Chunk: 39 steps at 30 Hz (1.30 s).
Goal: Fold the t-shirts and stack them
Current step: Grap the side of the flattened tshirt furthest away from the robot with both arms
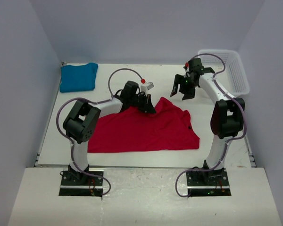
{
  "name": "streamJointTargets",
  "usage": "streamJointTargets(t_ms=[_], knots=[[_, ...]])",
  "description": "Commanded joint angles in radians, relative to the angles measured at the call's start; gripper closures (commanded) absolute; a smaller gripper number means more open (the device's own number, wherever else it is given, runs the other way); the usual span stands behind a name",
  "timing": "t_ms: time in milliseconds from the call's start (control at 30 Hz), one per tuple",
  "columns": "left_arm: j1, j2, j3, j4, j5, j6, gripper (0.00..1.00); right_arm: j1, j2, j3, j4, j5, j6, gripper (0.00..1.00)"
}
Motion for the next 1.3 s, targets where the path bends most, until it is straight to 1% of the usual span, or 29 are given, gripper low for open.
streamJointTargets(t_ms=[0, 133, 200, 300, 367, 400, 433, 467, 500, 567, 600, 667, 700, 800, 867, 900, 1000, 1067, 1100, 1167, 1200, 1267], knots=[[-0.033, -0.093, -0.068, 0.104, -0.046, -0.022, 1.0, 0.028, -0.015, -0.017, 0.019, -0.011, 0.001, 0.25], [-0.062, -0.139, -0.16, 0.151, -0.061, -0.028, 1.0, 0.066, -0.027, -0.04, 0.029, 0.0, 0.001, 0.26], [-0.07, -0.159, -0.195, 0.171, -0.066, -0.045, 1.0, 0.075, -0.027, -0.043, 0.032, -0.005, -0.007, 0.29], [-0.074, -0.168, -0.238, 0.176, -0.085, -0.045, 1.0, 0.088, -0.003, -0.012, 0.017, -0.018, -0.014, 0.48], [-0.074, -0.172, -0.26, 0.175, -0.087, -0.042, 1.0, 0.088, 0.017, 0.021, 0.006, -0.018, -0.019, 0.56], [-0.076, -0.176, -0.267, 0.176, -0.087, -0.039, 1.0, 0.086, 0.026, 0.038, -0.004, -0.015, -0.028, 0.55], [-0.074, -0.18, -0.276, 0.176, -0.09, -0.038, 1.0, 0.088, 0.044, 0.051, -0.019, -0.017, -0.031, 0.52], [-0.076, -0.18, -0.277, 0.169, -0.104, -0.028, 0.99, 0.091, 0.049, 0.06, -0.024, -0.032, -0.04, 0.42], [-0.076, -0.18, -0.273, 0.155, -0.113, -0.022, 0.92, 0.092, 0.049, 0.059, -0.023, -0.049, -0.051, 0.35], [-0.074, -0.182, -0.272, 0.129, -0.127, -0.012, 0.87, 0.1, 0.054, 0.054, -0.017, -0.055, -0.048, 0.22], [-0.076, -0.185, -0.273, 0.13, -0.127, -0.011, 0.82, 0.107, 0.057, 0.054, -0.021, -0.058, -0.048, 0.21], [-0.074, -0.194, -0.273, 0.127, -0.139, -0.019, 0.75, 0.121, 0.059, 0.034, -0.02, -0.08, -0.048, 0.22], [-0.076, -0.197, -0.273, 0.127, -0.141, -0.019, 0.7, 0.141, 0.057, 0.026, -0.015, -0.078, -0.042, 0.22], [-0.078, -0.223, -0.272, 0.118, -0.173, -0.024, 0.62, 0.172, 0.062, 0.008, -0.001, -0.078, -0.034, 0.24], [-0.076, -0.246, -0.267, 0.109, -0.196, -0.025, 0.6, 0.178, 0.084, 0.019, -0.004, -0.078, -0.027, 0.27], [-0.076, -0.252, -0.257, 0.081, -0.204, -0.025, 0.59, 0.181, 0.088, 0.019, -0.009, -0.071, -0.016, 0.3], [-0.076, -0.3, -0.238, 0.031, -0.251, -0.024, 0.58, 0.19, 0.071, -0.02, 0.012, -0.055, 0.009, 0.36], [-0.073, -0.315, -0.221, 0.0, -0.296, -0.021, 0.58, 0.201, 0.059, -0.049, 0.016, -0.051, 0.01, 0.36], [-0.07, -0.33, -0.179, -0.061, -0.315, -0.019, 0.58, 0.206, 0.049, -0.072, 0.017, -0.029, 0.018, 0.36], [-0.067, -0.34, -0.171, -0.069, -0.323, -0.018, 0.57, 0.204, 0.045, -0.089, 0.02, -0.019, 0.024, 0.36], [-0.065, -0.35, -0.163, -0.107, -0.328, -0.021, 0.57, 0.204, 0.042, -0.095, 0.019, 0.0, 0.025, 0.36], [-0.058, -0.364, -0.168, -0.109, -0.326, -0.027, 0.57, 0.204, 0.046, -0.101, 0.014, 0.009, 0.024, 0.36]])
